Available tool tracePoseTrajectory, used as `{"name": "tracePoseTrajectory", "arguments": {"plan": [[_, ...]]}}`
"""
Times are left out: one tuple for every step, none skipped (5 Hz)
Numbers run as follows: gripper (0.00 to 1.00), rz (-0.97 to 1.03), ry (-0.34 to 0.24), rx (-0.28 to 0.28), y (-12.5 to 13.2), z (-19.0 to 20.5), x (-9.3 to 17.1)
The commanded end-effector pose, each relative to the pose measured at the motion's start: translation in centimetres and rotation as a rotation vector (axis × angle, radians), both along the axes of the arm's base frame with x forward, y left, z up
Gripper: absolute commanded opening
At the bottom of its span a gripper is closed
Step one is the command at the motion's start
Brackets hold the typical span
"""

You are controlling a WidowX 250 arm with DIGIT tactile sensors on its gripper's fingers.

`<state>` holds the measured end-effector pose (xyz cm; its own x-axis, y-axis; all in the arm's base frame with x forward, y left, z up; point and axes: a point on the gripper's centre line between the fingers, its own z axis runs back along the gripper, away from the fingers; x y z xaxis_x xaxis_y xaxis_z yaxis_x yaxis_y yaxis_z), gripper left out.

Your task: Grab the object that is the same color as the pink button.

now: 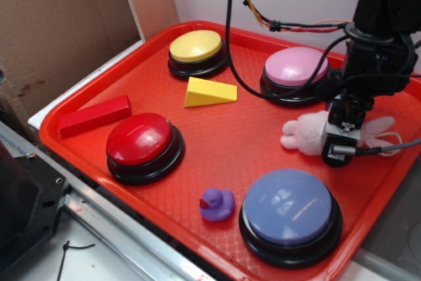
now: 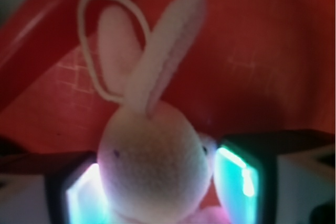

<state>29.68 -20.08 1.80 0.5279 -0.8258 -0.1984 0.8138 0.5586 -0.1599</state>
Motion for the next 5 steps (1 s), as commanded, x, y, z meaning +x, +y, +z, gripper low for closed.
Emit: {"name": "tracePoseTrajectory", "arguments": {"plan": [[0.00,0.289,-0.195,0.025,2.6,8.7,-2.2],[0.00,0.546,-0.275,-0.114,5.4,13.2,-5.3],[0.00,0.803,-0.312,-0.175,8.1,17.9,-8.0],[0.00,1.048,-0.395,-0.180,9.9,22.6,-9.9],[0.00,1.060,-0.435,-0.094,9.4,27.6,-9.8]]}}
